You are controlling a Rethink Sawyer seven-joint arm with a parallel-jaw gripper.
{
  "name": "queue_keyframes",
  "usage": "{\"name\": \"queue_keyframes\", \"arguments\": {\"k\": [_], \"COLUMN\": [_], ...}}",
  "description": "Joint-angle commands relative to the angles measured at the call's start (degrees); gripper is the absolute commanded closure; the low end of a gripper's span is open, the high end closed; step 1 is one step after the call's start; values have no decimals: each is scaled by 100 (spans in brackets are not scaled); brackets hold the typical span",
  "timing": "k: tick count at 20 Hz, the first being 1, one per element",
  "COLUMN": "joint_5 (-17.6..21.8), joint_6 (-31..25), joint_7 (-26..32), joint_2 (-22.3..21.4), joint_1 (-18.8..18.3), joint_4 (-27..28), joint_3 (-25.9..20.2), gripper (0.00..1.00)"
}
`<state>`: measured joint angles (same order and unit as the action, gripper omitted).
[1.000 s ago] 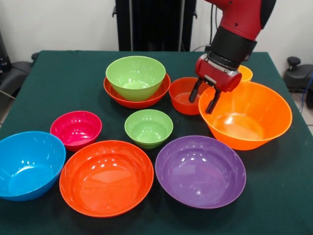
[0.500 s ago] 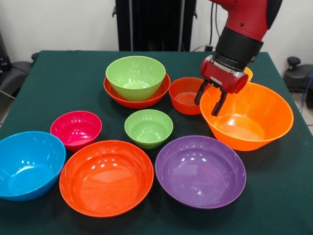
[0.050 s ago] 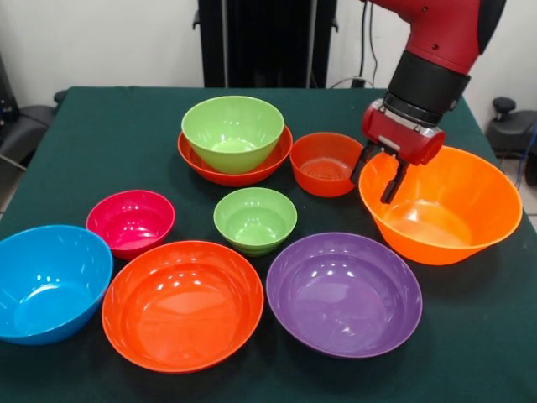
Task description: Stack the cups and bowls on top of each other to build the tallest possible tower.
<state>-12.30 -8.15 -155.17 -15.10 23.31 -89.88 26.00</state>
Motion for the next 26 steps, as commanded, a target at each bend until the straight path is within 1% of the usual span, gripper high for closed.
{"name": "queue_keyframes", "arguments": {"k": [1,14,19,26], "joint_5": [-268,-179,-72,-1], "joint_6": [-654,-512,-457,-526], "joint_7": [-567,-401,-319,-234], "joint_2": [272,196,62,-48], "joint_1": [105,18,-66,-95], "joint_4": [448,214,6,-73], "joint_3": [-264,-250,-298,-332], "gripper": [0,0,0,0]}}
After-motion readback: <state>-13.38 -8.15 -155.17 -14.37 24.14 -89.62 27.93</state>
